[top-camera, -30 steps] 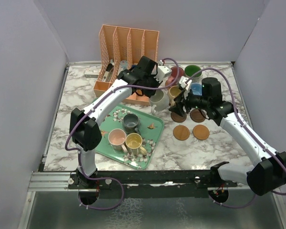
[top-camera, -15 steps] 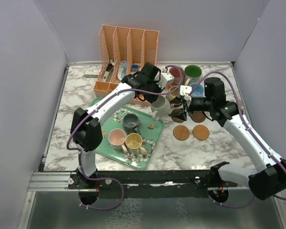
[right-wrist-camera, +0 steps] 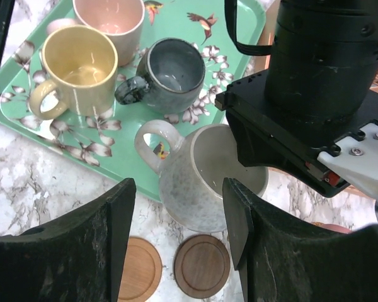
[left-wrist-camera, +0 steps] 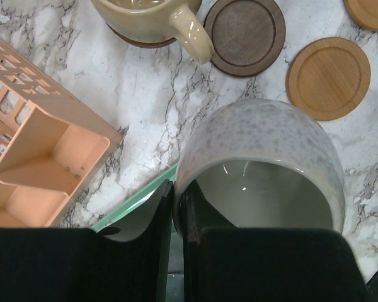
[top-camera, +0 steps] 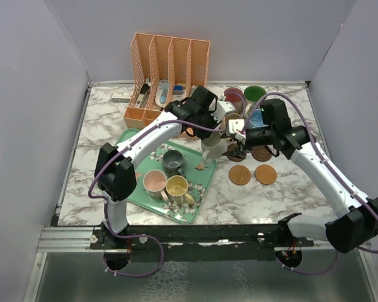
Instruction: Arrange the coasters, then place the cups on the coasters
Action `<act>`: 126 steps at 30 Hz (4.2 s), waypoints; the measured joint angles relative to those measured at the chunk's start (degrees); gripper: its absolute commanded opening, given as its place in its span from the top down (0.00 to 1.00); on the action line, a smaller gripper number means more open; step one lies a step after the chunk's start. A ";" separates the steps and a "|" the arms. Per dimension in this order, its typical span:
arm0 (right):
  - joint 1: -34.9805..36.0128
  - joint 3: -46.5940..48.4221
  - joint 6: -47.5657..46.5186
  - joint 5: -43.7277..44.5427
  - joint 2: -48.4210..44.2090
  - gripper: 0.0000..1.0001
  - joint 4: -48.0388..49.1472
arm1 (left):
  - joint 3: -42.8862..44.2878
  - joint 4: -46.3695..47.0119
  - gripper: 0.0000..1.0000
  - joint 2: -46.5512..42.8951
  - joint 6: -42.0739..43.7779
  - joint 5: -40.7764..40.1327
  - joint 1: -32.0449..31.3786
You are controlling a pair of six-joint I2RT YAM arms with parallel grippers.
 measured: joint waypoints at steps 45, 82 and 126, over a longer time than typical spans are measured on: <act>0.74 -18.29 32.00 21.24 -10.82 0.53 27.78 | -4.72 8.15 1.00 -0.61 -5.53 -13.11 -0.70; -12.76 -18.29 44.72 30.14 -5.62 0.53 31.47 | -17.05 5.40 1.00 -0.94 12.20 -5.68 -1.53; -16.37 -18.38 43.56 29.14 -6.62 0.53 31.45 | -26.14 10.05 0.29 -16.26 7.45 -5.70 -3.78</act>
